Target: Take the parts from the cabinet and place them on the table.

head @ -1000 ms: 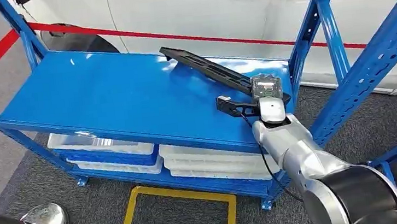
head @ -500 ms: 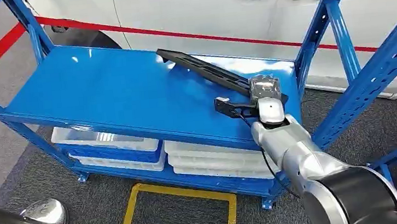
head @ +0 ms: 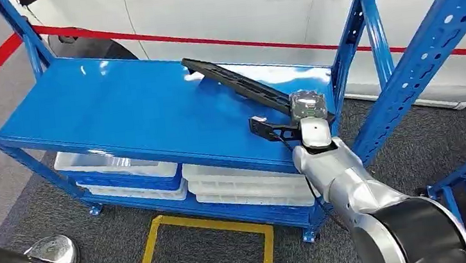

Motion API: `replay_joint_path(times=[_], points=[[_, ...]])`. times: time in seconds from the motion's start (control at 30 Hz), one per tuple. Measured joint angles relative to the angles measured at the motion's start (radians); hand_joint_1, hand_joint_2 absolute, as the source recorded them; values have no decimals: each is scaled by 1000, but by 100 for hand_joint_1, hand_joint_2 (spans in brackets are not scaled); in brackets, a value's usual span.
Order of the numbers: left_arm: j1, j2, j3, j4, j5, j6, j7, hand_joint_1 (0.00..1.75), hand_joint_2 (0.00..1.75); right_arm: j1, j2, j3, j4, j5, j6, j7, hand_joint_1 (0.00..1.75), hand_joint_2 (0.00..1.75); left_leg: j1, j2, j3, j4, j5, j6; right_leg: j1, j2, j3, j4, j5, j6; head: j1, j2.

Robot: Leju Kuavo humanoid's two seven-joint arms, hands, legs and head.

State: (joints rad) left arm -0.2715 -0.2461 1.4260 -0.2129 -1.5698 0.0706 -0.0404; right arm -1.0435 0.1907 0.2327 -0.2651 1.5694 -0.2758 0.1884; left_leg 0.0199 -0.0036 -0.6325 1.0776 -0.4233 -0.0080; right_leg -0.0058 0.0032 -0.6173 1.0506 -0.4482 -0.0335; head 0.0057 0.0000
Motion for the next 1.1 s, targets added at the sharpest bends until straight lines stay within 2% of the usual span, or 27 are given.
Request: replay_joint_path(times=[0.03, 0.13, 0.17, 0.2, 0.23, 0.3, 0.33, 0.37, 0.4, 0.43, 0.5, 0.53, 0.57, 0.63, 0.67, 0.7, 0.73, 0.77, 0.83, 0.87, 0.9, 0.93, 0.97, 1.0, 1.03, 1.07, 1.1], points=[[0, 1, -1, 0, 0, 0, -2, 0, 0, 0, 0, 0, 0, 0, 0, -1, 175, 175, -6, -1, 23, -37, -15, 8, 4, 0, -2, 0, -1, 3, 2, 0], [-1, 1, -2, 0, 0, 0, -2, 0, 0, 2, 1, 0, 0, 0, -1, -5, 175, 175, -11, -2, 19, -49, -11, 13, 1, 0, -7, -6, 6, 16, 0, 0], [-1, 1, -2, 0, 0, 0, -2, 0, 0, 2, 2, 0, 0, 0, -1, -8, 175, 175, -10, -2, 20, -55, -6, 19, 2, 1, -6, -10, 8, 22, 0, 0], [-1, 1, -2, 0, 0, 0, -4, 0, 0, 2, 1, 0, 0, 0, -2, -8, 175, 175, 4, 2, 27, -70, 3, 27, 3, 0, -11, -3, -1, 28, 0, 0], [-2, 1, -2, 0, 0, 0, -5, 0, 0, 1, 1, 0, 0, 0, -3, -8, 175, 175, 0, 2, 30, -76, 6, 29, 1, -1, -19, 20, -19, 33, 2, 0], [-3, 1, -2, 0, 0, 0, -5, 0, 0, 3, 1, 0, 0, -1, -5, -9, 175, 175, 0, 4, 28, -74, 7, 35, -2, 0, -84, 161, -96, 39, 2, 0], [-2, 1, -2, 0, 0, 0, -5, 0, 0, 8, 1, -1, 0, -2, -5, -10, 175, 175, 0, 4, 28, -74, 7, 36, -3, 0, -122, 242, -125, 42, 1, 0], [-2, 1, -2, 0, 0, 0, -5, 0, 0, 13, 0, -1, 1, -2, -5, -10, 175, 175, 0, 5, 27, -72, 6, 36, -5, -1, -147, 290, -134, 45, 2, 0], [-1, 1, -2, 0, 0, 0, -5, 0, 0, 16, -1, -2, 1, -3, -5, -9, 175, 175, 1, 5, 27, -70, 5, 36, -9, -1, -149, 287, -115, 47, 1, 0], [-1, 0, -2, 0, 0, 0, -5, 0, 0, 17, -1, -2, 1, -3, -5, -8, 175, 175, 1, 5, 27, -67, 2, 34, -11, -3, -129, 242, -80, 48, 2, 0], [-1, 0, -2, 0, 0, 0, -5, 0, 0, 14, -2, -3, 0, -3, -7, -4, 175, 175, 4, 5, 28, -55, -8, 25, -16, -10, -36, 53, 15, 46, 1, 0], [0, 0, -2, 0, 0, 0, -6, 0, 0, 13, -2, -3, 0, -1, -10, -4, 175, 175, 2, 5, 24, -51, -11, 20, -13, -16, -17, 17, -4, 44, 2, 0], [-2, 0, -2, 0, 0, 0, -6, 0, 0, 12, 0, -3, 0, -1, -11, -4, 175, 175, -4, 6, 19, -41, -14, 14, -5, -14, -17, 6, 1, 38, 0, 0], [-2, 0, -2, 0, 0, 0, -7, 0, 0, 14, -1, -3, 0, -1, -14, -4, 175, 175, -3, 7, 20, -50, -9, 4, -4, -9, -20, 10, 2, 31, 0, 0], [-1, 0, -2, 0, 0, -1, -7, 0, 0, 13, -1, -3, 0, 0, -14, -4, 175, 175, -2, 9, 21, -53, -7, -2, -3, -7, -22, 9, 5, 24, 0, 0], [-2, 0, -2, 0, 0, -1, -7, 0, 0, 13, 0, -3, 0, 0, -17, -4, 175, 175, 1, 9, 17, -48, -16, -9, -11, -8, -16, -2, 11, 13, -1, 0], [-2, 0, -2, 0, 0, 0, -7, 0, 0, 13, 0, -3, -1, 0, -18, -2, 175, 175, 2, 8, 13, -31, -31, -12, -11, -8, -14, -6, 13, 9, 0, 0], [-2, 0, -2, 0, 0, 0, -8, 0, 0, 12, 0, -3, -1, 0, -18, 1, 175, 175, 2, 8, -9, 24, -68, -13, -11, -9, -14, -6, 14, 2, -1, 0], [-1, 0, -2, 0, 0, 0, -8, 0, 0, 14, 0, -3, 0, 0, -19, 2, 175, 175, 2, 8, -80, 182, -140, -18, -8, -9, -16, -6, 14, -1, 0, 0], [1, 0, -2, 0, 0, 0, -8, 0, 0, 15, 0, -3, 0, 0, -19, 2, 175, 175, 2, 8, -110, 245, -158, -19, -6, -8, -17, -6, 14, -1, 0, 0], [2, 0, -2, 0, 0, 0, -8, 0, 0, 16, 0, -3, 0, 0, -19, 2, 175, 175, 2, 8, -115, 256, -149, -18, -5, -6, -17, -5, 14, -1, 0, 0], [2, 0, -2, 0, 0, 0, -8, 0, 0, 16, 0, -2, 0, 0, -19, 2, 175, 175, 2, 8, -99, 221, -119, -15, -4, -4, -16, -4, 14, -1, 0, 0], [2, 0, -3, 0, 0, 0, -8, 0, 0, 15, 0, -3, 0, 0, -19, 2, 175, 175, 2, 8, -67, 156, -81, -11, -4, -3, -15, -3, 14, -1, 0, 0], [1, 0, -3, 0, 0, 0, -8, 0, 0, 15, 0, -3, 0, 0, -19, 3, 175, 175, 1, 8, -15, 52, -29, -5, -4, -2, -13, -3, 13, 0, -1, 0], [0, 0, -3, 0, 0, 0, -8, 0, 0, 15, 0, -3, 0, 0, -19, 3, 175, 175, 0, 8, 18, -24, -6, 1, -4, -2, -13, -3, 12, 2, 0, 0], [-2, 0, -3, 0, 0, 0, -8, 0, 0, 13, 0, -3, 0, 0, -19, 3, 175, 175, -7, 7, 32, -45, -18, 4, 4, 0, -19, 0, 12, 7, 0, 0], [-3, 0, -3, 0, 0, 0, -8, 0, 0, 12, 0, -3, 0, 0, -19, 3, 175, 175, -8, 6, 29, -50, -17, 5, 0, 1, -24, 0, 16, 13, 0, 0]])
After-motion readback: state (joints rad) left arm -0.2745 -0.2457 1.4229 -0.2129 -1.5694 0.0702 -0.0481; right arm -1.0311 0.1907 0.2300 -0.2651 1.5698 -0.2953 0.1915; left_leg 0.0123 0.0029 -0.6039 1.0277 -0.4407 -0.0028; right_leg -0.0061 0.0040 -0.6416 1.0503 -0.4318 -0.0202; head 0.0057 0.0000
